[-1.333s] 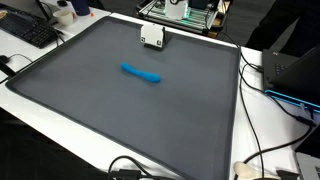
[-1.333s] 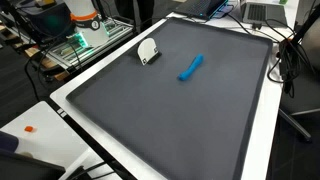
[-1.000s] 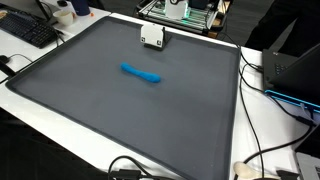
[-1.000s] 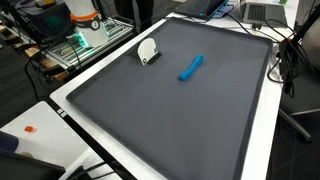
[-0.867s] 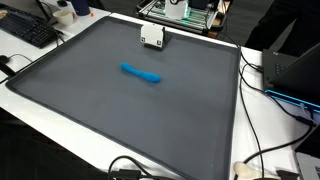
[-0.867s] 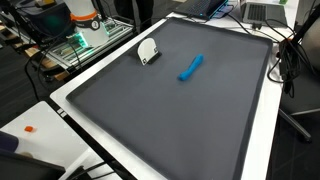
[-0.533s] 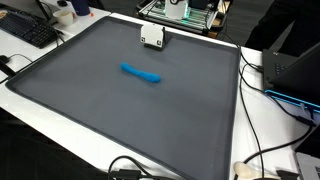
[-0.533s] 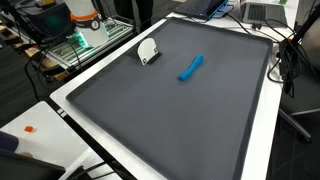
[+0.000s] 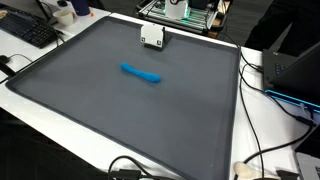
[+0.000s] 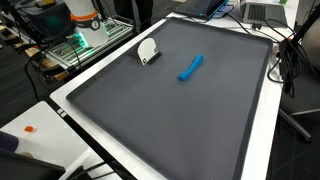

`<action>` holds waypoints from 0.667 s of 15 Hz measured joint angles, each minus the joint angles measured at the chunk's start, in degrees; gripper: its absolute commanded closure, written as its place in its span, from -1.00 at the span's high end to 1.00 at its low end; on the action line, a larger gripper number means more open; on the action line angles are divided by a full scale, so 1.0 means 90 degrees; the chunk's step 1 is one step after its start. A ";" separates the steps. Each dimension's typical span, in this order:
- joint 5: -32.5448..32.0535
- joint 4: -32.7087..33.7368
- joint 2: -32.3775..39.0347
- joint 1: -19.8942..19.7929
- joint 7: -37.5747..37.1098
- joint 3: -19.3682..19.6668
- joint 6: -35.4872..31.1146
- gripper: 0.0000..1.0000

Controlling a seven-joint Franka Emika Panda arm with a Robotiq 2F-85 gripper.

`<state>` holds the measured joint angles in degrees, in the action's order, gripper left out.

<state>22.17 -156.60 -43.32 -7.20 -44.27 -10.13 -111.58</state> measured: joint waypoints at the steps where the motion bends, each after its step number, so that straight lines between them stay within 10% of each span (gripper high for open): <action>1: 0.0032 -0.0132 0.0024 0.0001 -0.0295 -0.0069 -0.0328 1.00; 10: -0.0646 -0.0184 0.1667 -0.0044 -0.3311 -0.0712 -0.2705 1.00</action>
<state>16.35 -158.26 -28.32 -7.59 -74.07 -16.54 -135.93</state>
